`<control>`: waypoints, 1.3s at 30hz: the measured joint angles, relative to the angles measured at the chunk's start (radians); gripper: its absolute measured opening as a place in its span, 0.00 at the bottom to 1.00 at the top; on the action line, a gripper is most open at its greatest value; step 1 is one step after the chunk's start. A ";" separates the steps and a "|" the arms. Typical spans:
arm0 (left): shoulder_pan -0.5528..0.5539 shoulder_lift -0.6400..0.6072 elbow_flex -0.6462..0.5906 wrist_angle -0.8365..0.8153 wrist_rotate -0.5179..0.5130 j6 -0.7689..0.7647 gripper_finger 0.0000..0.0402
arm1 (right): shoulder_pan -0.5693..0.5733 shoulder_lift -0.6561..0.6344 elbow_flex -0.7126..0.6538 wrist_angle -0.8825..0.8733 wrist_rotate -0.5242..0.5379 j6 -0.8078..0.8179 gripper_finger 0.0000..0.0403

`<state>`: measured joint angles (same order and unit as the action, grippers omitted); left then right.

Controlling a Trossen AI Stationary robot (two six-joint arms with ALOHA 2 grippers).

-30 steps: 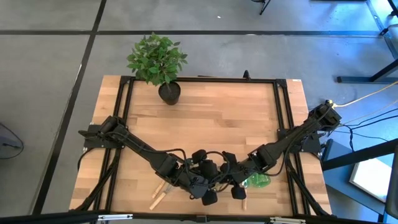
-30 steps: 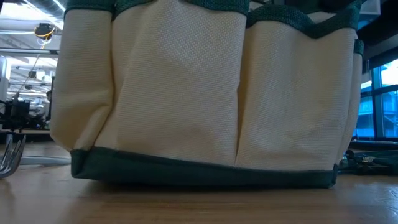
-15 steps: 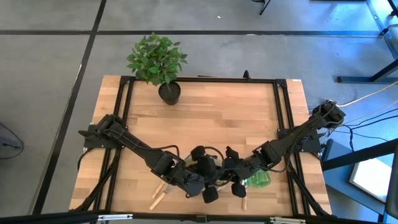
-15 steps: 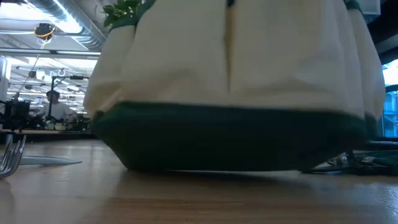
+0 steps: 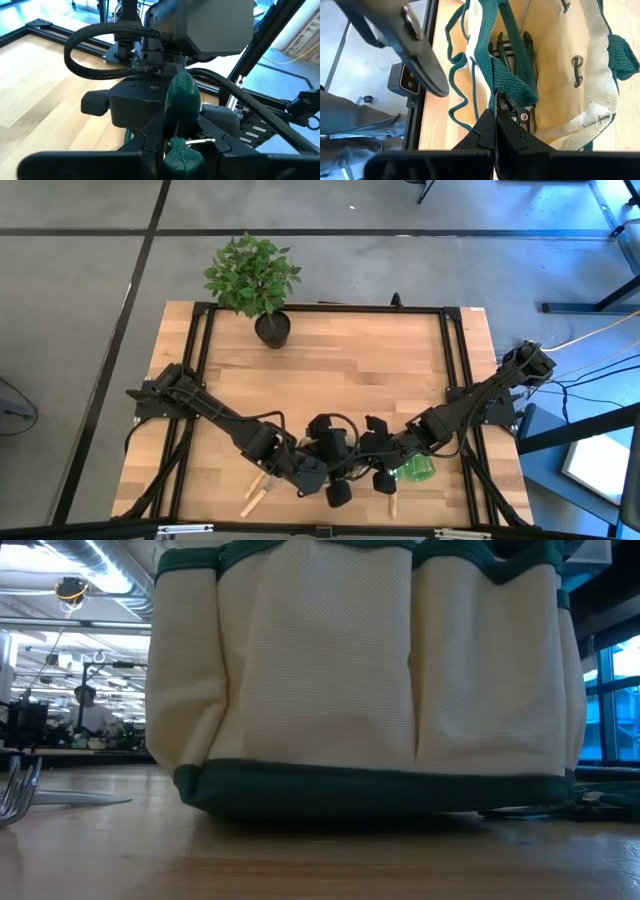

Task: Pick & Place Garden tools in Gardening bag
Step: Put the top green shear scissors into the brown gardening bag

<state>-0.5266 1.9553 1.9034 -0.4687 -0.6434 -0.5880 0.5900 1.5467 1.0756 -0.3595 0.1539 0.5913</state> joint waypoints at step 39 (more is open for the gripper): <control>0.016 -0.004 -0.117 0.061 0.015 -0.026 0.15 | 0.001 -0.005 0.004 0.002 -0.008 -0.045 0.00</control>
<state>-0.5102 1.9510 1.7864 -0.4079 -0.6284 -0.6139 0.5907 1.5417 1.0794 -0.3576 0.1459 0.5465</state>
